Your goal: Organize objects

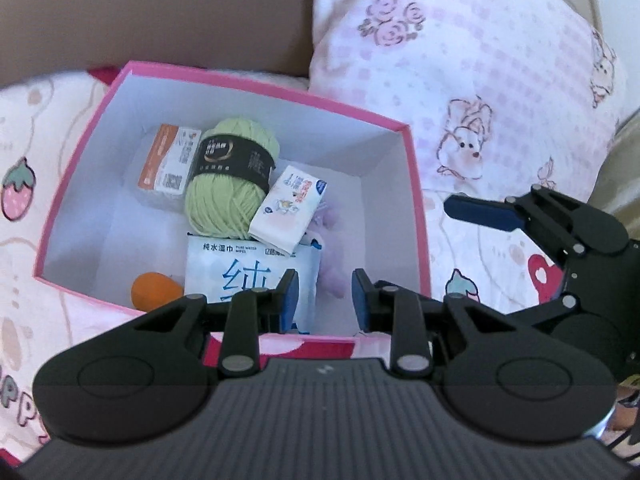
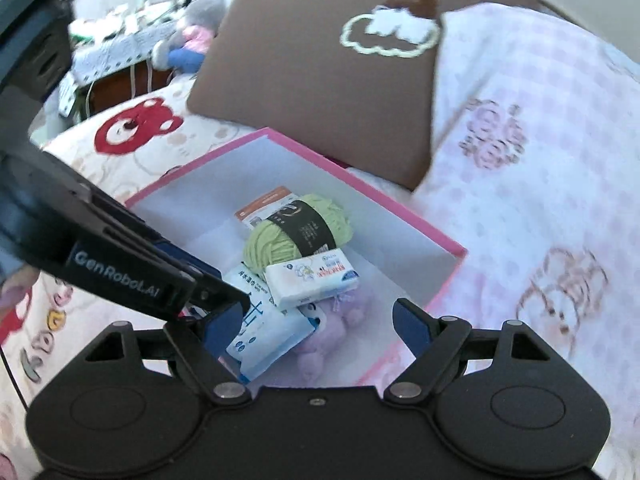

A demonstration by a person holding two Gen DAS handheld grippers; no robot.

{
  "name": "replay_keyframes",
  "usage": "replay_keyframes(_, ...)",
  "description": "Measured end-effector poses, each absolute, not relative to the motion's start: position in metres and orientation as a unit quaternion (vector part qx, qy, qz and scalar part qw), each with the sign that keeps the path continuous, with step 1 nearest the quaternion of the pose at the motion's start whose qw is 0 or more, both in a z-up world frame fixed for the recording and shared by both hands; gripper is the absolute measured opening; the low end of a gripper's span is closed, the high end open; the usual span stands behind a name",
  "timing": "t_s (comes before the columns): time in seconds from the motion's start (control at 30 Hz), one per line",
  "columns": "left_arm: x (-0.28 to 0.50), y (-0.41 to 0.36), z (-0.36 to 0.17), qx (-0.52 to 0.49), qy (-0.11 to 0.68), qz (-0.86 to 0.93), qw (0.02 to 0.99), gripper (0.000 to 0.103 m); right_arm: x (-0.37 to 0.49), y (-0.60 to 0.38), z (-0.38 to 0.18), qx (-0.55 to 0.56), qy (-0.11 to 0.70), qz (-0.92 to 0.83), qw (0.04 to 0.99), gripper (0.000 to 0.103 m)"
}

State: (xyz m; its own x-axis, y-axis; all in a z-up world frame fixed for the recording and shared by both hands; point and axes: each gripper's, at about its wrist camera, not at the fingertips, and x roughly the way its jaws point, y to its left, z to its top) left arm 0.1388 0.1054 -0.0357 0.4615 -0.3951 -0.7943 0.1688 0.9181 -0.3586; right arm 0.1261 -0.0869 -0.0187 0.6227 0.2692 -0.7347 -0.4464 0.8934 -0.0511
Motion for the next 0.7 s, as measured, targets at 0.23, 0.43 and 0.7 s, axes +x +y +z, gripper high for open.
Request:
replay_keyframes(0.23, 0.113, 0.095, -0.017, -0.1, 0.477, -0.159, 0.859, 0.03, 0.096, -0.111, -0.001, -0.043, 0.382, 0.159, 0.909, 0.086)
replay_keyframes(0.43, 0.087, 0.078, -0.008, -0.091, 0.476, -0.156, 0.861, 0.034, 0.066, -0.122, 0.005, -0.024, 0.387, 0.124, 0.913, 0.086)
replay_keyframes(0.7, 0.048, 0.068, 0.003, -0.09, 0.459, -0.153, 0.871, 0.04, 0.026, -0.143, 0.012, 0.023, 0.399, 0.074, 0.914, 0.088)
